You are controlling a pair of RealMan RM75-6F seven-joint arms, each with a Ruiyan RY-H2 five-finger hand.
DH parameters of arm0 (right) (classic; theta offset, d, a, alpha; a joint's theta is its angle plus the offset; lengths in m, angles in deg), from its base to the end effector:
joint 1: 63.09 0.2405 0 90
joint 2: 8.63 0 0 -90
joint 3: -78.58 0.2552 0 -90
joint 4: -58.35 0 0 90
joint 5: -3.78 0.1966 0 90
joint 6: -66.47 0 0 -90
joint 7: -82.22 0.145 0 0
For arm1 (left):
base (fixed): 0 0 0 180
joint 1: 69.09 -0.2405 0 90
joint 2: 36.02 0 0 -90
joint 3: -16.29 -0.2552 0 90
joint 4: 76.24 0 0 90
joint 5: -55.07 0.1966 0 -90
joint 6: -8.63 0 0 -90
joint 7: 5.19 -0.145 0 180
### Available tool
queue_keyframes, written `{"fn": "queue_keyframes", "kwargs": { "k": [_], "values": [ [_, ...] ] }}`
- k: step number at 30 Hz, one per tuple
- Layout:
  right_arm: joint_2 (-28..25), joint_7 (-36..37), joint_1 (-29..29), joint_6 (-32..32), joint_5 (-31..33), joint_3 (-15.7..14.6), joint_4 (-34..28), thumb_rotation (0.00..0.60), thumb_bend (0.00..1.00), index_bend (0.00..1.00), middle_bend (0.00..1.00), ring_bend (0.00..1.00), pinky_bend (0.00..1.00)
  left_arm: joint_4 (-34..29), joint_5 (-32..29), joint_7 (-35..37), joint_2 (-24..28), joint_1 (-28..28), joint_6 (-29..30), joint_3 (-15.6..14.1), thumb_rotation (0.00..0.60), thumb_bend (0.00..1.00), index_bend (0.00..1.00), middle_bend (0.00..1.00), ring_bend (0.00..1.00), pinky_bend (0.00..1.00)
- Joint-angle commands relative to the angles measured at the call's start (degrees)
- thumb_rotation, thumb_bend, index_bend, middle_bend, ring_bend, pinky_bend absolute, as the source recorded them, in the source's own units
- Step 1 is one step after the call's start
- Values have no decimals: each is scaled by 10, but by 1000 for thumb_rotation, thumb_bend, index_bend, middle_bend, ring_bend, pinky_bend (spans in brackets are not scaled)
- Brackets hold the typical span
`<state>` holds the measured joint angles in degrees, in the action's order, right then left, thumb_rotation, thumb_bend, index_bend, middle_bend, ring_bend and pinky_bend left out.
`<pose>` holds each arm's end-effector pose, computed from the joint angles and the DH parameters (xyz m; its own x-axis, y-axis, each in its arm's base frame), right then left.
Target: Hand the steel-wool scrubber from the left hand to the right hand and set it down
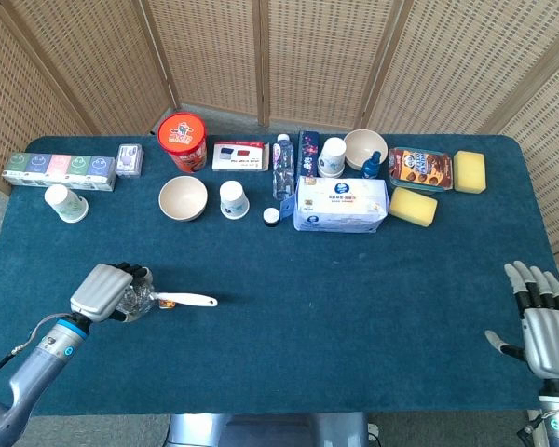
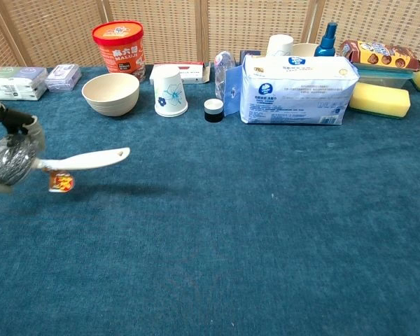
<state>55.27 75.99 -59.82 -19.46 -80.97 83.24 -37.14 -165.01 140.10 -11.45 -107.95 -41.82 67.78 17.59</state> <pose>-0.2993 -0.1777 0.1749 0.4448 0.0265 0.8952 -0.8955 0.0330 0.4439 -0.2439 0.2721 0.0702 0.5361 0.2837 0.7951 0.8227 -0.3869 -0.4166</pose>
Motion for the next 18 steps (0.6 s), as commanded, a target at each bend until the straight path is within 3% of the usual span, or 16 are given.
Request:
{"fn": "queue_keyframes", "kwargs": {
  "k": [1,9,18],
  "values": [
    [10,-15,8,12,-10,-6,-2,600,0,0,0,0,0,-39,-17,-7,18,23,-22,19,600,0,382,431,423,538],
    [18,-55,41,55,-21,-7,-32,600,0,0,0,0,0,-115,-112,-90,14,83,-84,69,600,0,380,431,423,538],
    [11,-89,85,111,-12,8,-72,600,0,0,0,0,0,-124,-255,-191,-51,164,-128,101,600,0,377,431,422,538]
  ]
}}
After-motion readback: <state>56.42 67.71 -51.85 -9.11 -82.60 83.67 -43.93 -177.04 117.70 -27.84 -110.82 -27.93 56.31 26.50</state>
